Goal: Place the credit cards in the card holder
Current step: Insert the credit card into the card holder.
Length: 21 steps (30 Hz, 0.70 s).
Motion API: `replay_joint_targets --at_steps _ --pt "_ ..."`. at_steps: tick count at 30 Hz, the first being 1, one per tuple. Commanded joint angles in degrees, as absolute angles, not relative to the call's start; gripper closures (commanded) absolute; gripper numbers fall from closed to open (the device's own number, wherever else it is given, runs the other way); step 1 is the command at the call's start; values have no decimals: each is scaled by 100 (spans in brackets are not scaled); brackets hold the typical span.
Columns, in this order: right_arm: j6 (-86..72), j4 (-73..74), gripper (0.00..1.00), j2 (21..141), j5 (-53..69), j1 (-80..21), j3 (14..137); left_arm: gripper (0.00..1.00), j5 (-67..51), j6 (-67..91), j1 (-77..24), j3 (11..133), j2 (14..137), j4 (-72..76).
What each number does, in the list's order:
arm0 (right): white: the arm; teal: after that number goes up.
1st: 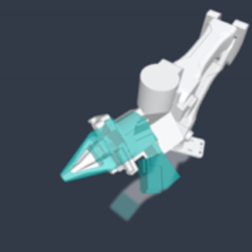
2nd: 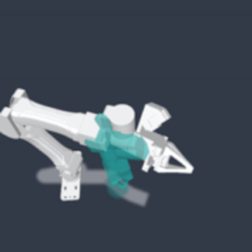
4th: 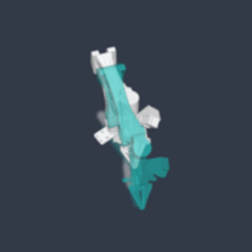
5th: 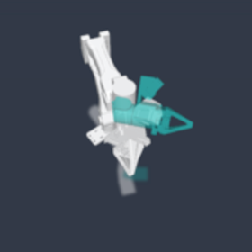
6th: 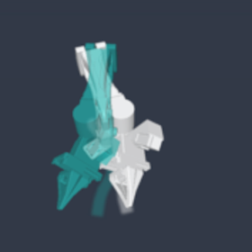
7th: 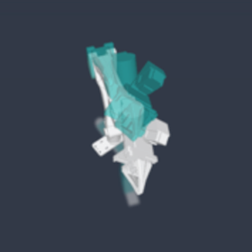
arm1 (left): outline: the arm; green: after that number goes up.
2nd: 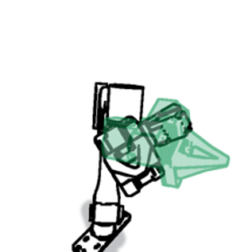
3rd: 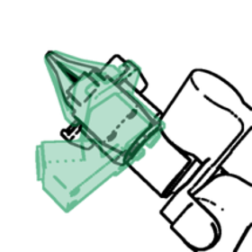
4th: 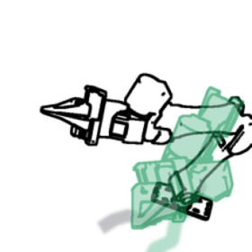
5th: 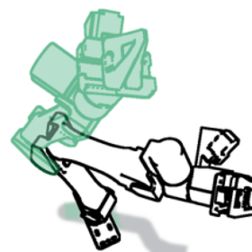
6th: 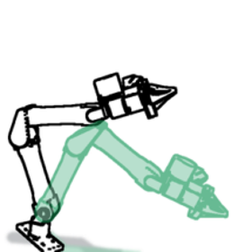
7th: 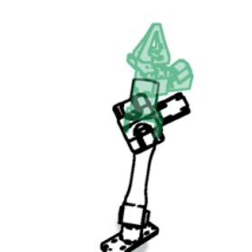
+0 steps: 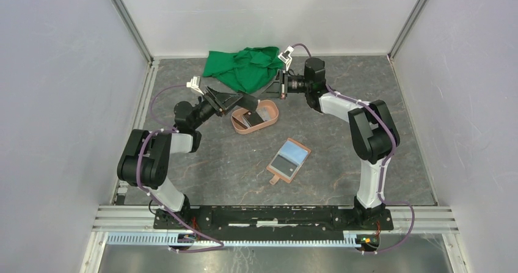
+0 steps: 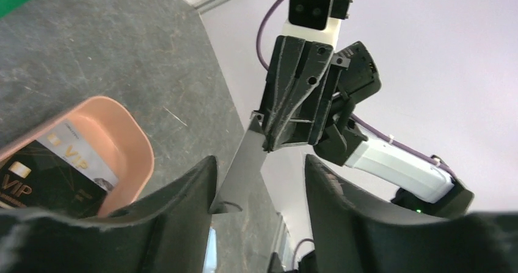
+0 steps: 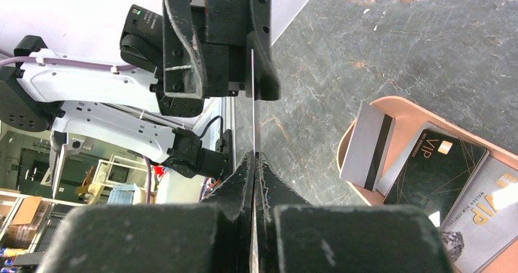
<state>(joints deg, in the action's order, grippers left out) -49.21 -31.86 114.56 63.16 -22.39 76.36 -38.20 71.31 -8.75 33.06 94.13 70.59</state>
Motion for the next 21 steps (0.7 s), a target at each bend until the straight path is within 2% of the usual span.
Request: replay_joint_targets --at_steps 1,4,5,6,7,8,9,11,13,14,16,19,21 --pt "-4948 -3472 100 11062 6376 -2246 7489 49 -4110 7394 -905 3301 9473 7632" --pt "-4805 -3350 100 10951 6381 -2248 7420 85 -4223 7536 -918 3286 9522 7881" --pt "-4708 -3273 100 10913 6381 -2249 7404 94 -4253 7523 -915 3266 9522 7909" --pt "-4625 -3202 100 10863 6398 -2246 7385 98 -4288 7488 -914 3243 9506 7903" --pt "-4434 -3073 100 10811 6401 -2249 7368 98 -4314 7427 -915 3218 9476 7879" --pt "-4161 -2858 88 10727 6455 -2238 7395 98 -4365 7350 -914 3194 9422 7829" --pt "-3806 -2639 71 10616 6510 -2220 7421 98 -4440 7223 -914 3171 9349 7739" --pt "-2670 -1832 49 10361 6773 -2143 7561 98 -4748 6842 -914 3175 9139 7446" --pt "-731 82 34 10018 6733 -2038 7862 98 -5227 6265 -921 3238 8839 6813" --pt "750 1329 26 9842 6539 -2014 8101 98 -5453 5689 -947 3269 8558 6340" --pt "2553 2822 21 9569 6000 -2012 8308 98 -5655 4488 -1088 3395 8027 4919" --pt "3903 4140 20 9147 6060 -1948 7981 98 -5179 2390 -1859 3907 7403 2290" --pt "4519 4567 20 8805 6298 -1939 7554 98 -4957 1789 -2330 4029 7315 1715"
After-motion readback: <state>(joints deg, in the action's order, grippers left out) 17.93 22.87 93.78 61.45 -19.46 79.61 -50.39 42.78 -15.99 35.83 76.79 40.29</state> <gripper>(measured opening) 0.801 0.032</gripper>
